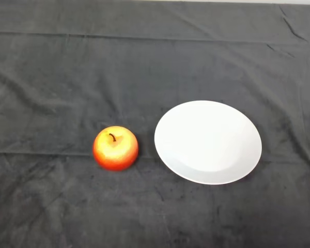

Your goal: Move the apple to the plate

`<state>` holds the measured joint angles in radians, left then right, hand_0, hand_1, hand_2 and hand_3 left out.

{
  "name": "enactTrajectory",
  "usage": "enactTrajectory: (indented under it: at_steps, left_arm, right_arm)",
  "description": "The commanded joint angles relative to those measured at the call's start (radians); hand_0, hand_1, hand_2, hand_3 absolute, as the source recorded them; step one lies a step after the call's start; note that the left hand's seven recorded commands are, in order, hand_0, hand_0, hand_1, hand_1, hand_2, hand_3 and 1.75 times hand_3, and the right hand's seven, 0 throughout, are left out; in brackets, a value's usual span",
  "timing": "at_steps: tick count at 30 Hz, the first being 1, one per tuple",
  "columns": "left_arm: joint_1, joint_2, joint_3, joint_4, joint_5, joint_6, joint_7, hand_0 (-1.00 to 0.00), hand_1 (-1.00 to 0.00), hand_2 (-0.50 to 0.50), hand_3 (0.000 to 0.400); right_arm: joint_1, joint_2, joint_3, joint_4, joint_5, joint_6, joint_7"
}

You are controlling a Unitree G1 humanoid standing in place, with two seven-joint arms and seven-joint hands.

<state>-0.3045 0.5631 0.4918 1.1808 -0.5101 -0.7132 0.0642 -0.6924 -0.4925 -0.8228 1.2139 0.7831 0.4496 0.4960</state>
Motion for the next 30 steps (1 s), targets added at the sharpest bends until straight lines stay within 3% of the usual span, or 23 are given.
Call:
enactTrajectory:
  at_steps: [1,30]
  left_arm:
    - [-0.044,-0.02,0.029,0.014,0.02,0.017,-0.006,0.0,0.0,0.0,0.0]
    - [-0.054,-0.021,0.023,0.011,0.097,-0.04,0.009,0.0,0.0,0.0,0.0]
  right_arm:
    - [-0.042,-0.034,-0.0156,-0.012,0.0252,-0.003,0.0014]
    - [-0.042,-0.034,-0.0157,-0.012,0.0252,-0.003,0.0013]
